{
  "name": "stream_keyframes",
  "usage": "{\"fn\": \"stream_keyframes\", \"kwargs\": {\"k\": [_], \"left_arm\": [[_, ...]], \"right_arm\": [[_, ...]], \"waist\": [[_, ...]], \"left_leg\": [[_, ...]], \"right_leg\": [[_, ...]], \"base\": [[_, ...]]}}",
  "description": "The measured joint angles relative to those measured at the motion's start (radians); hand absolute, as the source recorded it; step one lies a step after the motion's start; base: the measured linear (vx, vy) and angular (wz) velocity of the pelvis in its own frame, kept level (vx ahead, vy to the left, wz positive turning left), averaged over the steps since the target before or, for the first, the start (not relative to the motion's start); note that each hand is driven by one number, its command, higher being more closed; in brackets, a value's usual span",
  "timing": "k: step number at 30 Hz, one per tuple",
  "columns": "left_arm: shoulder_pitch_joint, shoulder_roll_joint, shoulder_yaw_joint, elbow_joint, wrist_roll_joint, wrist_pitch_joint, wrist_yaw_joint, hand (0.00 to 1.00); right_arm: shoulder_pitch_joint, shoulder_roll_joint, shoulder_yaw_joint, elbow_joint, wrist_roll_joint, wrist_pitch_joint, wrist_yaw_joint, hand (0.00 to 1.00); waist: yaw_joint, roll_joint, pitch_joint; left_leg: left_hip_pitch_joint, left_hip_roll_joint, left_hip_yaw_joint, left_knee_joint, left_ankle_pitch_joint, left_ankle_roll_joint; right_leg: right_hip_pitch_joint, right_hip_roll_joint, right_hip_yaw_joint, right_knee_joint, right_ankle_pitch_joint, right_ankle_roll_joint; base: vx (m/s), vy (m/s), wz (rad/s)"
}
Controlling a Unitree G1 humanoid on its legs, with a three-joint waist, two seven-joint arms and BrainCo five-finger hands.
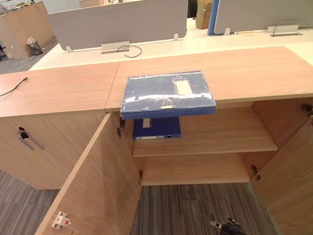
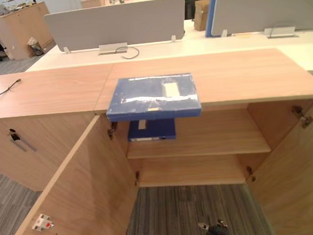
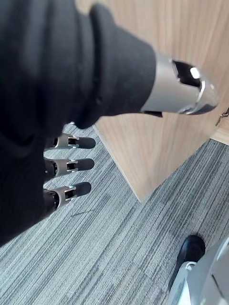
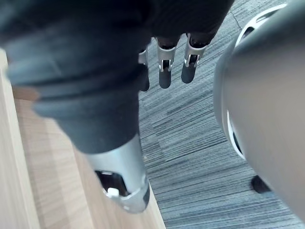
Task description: Walk over to the cabinet, pick up the folder, carry it to the office cabinet, place the folder inside the office cabinet, then close the office cabinet door
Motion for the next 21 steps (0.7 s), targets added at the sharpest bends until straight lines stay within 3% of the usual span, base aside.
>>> {"fn": "stream_keyframes", "kwargs": {"k": [2,3,4,5,6,7,10,13,16,18,20,21], "left_arm": [[0.01,0.002,0.01,0.0,0.011,-0.002,-0.001,0.0],[0.015,0.003,0.031,-0.001,0.011,-0.002,-0.002,0.0],[0.02,0.01,0.059,-0.006,0.01,-0.003,-0.003,0.0],[0.018,0.005,0.074,0.0,0.01,-0.001,-0.002,0.0],[0.027,-0.02,0.092,0.0,0.009,-0.001,-0.003,0.0],[0.028,-0.037,0.109,0.001,0.008,-0.001,-0.002,0.0],[0.028,-0.048,0.138,0.006,-0.014,-0.002,-0.001,0.0],[0.025,-0.039,0.143,0.017,-0.048,-0.002,0.002,0.0],[0.015,-0.036,0.142,0.016,-0.074,-0.002,0.012,0.0],[0.012,-0.034,0.14,0.015,-0.077,-0.002,0.013,0.0],[0.006,-0.027,0.117,0.012,-0.076,-0.003,0.014,0.0],[0.004,-0.024,0.109,0.012,-0.074,-0.003,0.014,0.0]], "right_arm": [[-0.003,0.014,-0.006,0.001,0.05,-0.002,-0.002,0.0],[-0.004,0.024,-0.005,0.002,0.058,-0.004,-0.004,0.0],[0.001,0.039,-0.003,0.004,0.067,-0.004,-0.004,0.0],[0.003,0.037,-0.001,0.009,0.07,-0.004,-0.004,0.0],[0.004,0.018,0.006,0.013,0.067,-0.003,-0.004,0.0],[0.004,0.009,0.01,0.012,0.061,-0.004,-0.006,0.0],[-0.003,-0.001,0.033,0.032,0.007,-0.004,-0.005,0.0],[-0.008,-0.005,0.034,0.075,0.002,-0.004,-0.007,0.0],[0.001,-0.008,0.03,0.101,0.007,-0.004,-0.017,0.0],[0.014,-0.004,0.029,0.101,0.009,-0.004,-0.02,0.0],[0.018,-0.006,0.014,0.107,0.014,-0.004,-0.024,0.0],[0.017,-0.006,0.007,0.11,0.018,-0.004,-0.024,0.0]], "waist": [[0.002,-0.006,0.003],[0.001,-0.024,0.002],[0.001,-0.063,-0.003],[0.001,-0.069,-0.005],[-0.005,-0.036,-0.021],[-0.01,-0.02,-0.027],[-0.01,-0.013,-0.03],[-0.006,-0.029,-0.025],[-0.004,-0.039,-0.014],[0.004,-0.042,-0.009],[0.009,-0.043,-0.005],[0.009,-0.043,-0.002]], "left_leg": [[0.001,0.047,0.0,0.036,-0.037,-0.036],[0.002,0.057,0.0,0.063,-0.058,-0.058],[0.004,0.047,-0.002,0.086,-0.079,-0.079],[0.005,0.057,-0.009,0.1,-0.095,-0.09],[0.001,0.096,-0.027,0.111,-0.106,-0.103],[0.0,0.123,-0.038,0.107,-0.108,-0.117],[-0.002,0.205,-0.09,0.076,-0.085,-0.164],[-0.043,0.238,-0.138,0.16,-0.081,-0.169],[-0.162,0.259,-0.121,0.455,-0.072,-0.16],[-0.21,0.268,-0.079,0.573,-0.105,-0.145],[-0.265,0.216,-0.028,0.584,-0.181,-0.139],[-0.269,0.195,-0.021,0.552,-0.187,-0.134]], "right_leg": [[0.006,0.048,0.008,-0.175,0.013,0.005],[0.0,0.05,-0.003,-0.252,0.071,-0.003],[-0.005,0.038,-0.009,-0.285,0.151,0.01],[-0.005,0.034,-0.013,-0.269,0.119,0.034],[0.002,0.072,-0.04,-0.267,0.093,0.016],[0.003,0.097,-0.059,-0.264,0.076,0.002],[0.016,0.182,-0.117,-0.272,0.03,-0.041],[0.049,0.22,-0.157,-0.293,0.002,-0.062],[0.147,0.251,-0.187,-0.362,0.001,-0.075],[0.18,0.257,-0.195,-0.389,0.002,-0.083],[0.187,0.249,-0.193,-0.403,0.001,-0.084],[0.187,0.246,-0.191,-0.403,0.001,-0.084]], "base": [[0.03,-0.23,-0.04],[0.07,-0.339,-0.04],[0.09,-0.382,-0.01],[0.15,-0.468,0.11],[0.13,-0.379,0.17],[0.17,-0.432,0.23],[0.15,-0.357,0.35],[0.15,-0.265,0.3],[0.17,-0.196,0.16],[0.13,-0.077,0.01],[0.09,0.05,-0.08],[0.12,0.133,-0.1]]}}
